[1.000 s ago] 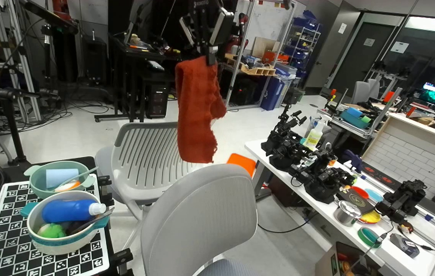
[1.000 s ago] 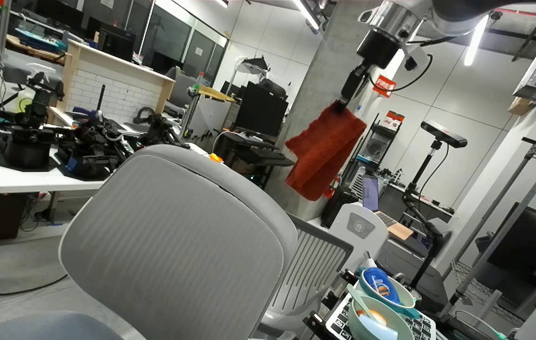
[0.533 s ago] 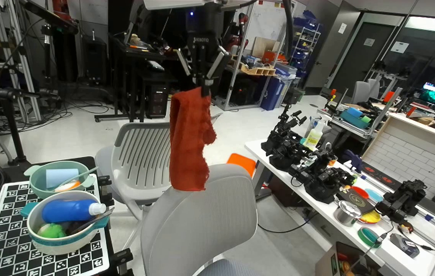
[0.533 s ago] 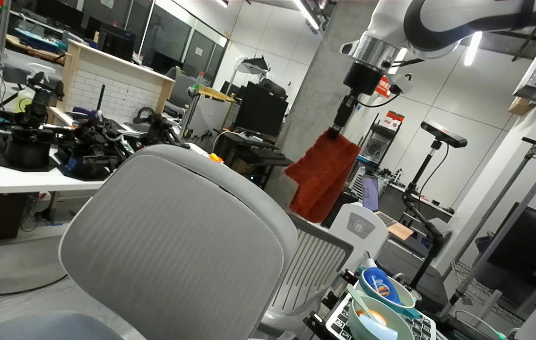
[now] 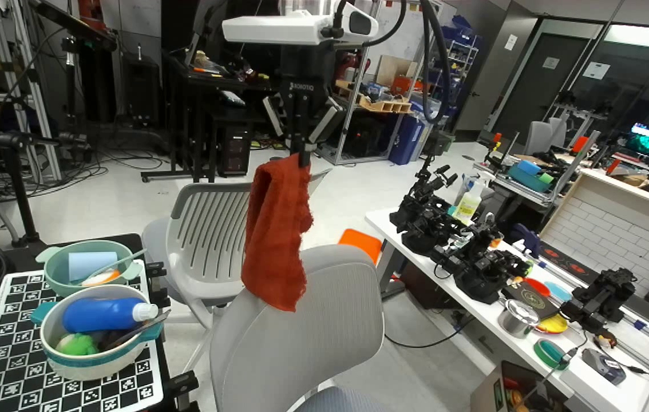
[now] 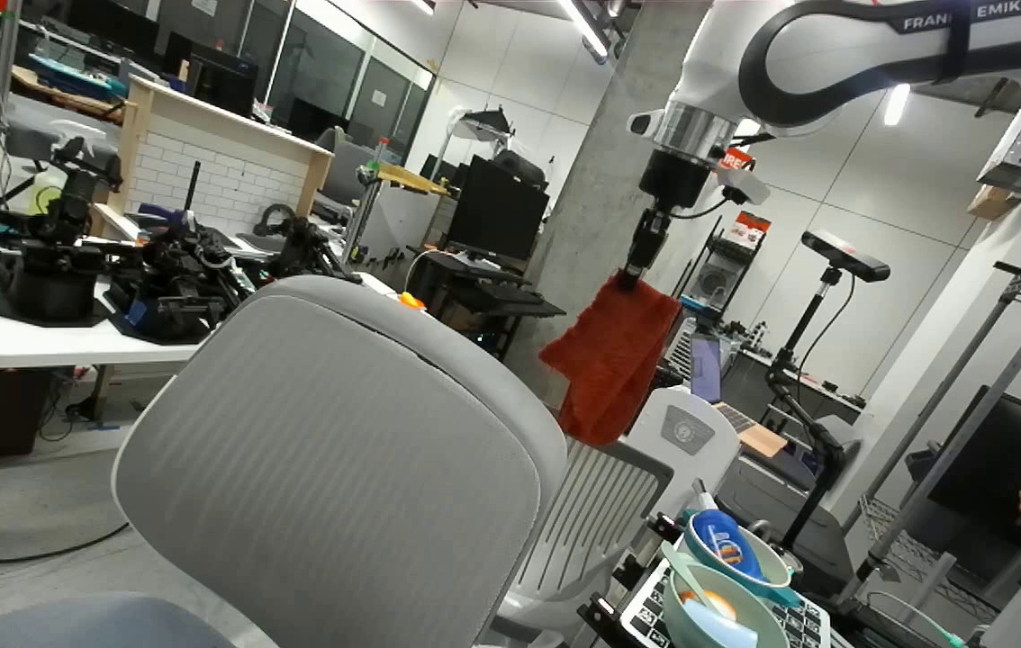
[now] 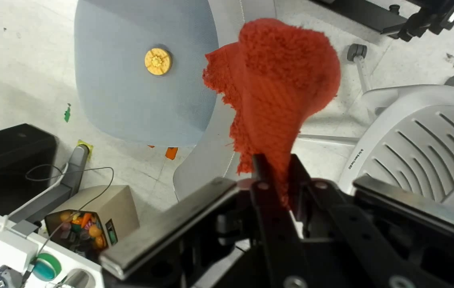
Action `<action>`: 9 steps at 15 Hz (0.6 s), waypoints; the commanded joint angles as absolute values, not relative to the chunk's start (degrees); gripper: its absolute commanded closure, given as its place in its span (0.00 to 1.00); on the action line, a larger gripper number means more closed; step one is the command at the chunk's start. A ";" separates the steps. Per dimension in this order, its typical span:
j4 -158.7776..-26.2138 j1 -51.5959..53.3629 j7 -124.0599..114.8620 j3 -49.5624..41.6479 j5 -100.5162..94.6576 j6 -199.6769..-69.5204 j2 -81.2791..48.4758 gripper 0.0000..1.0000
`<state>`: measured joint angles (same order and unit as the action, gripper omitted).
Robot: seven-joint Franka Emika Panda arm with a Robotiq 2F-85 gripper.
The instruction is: Put the cloth on the other chair
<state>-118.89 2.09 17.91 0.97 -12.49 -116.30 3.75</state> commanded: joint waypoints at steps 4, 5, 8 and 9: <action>-114.98 -0.05 22.78 -0.82 -13.97 -117.65 2.16 0.96; -114.12 -0.40 23.39 -1.10 -13.92 -117.77 2.06 0.96; -111.95 -1.20 24.82 -1.81 -14.08 -118.18 1.57 0.96; -111.50 -1.37 25.18 -1.93 -14.20 -118.42 1.38 0.96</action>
<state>-114.00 -0.80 23.19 -1.31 -13.34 -117.73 2.56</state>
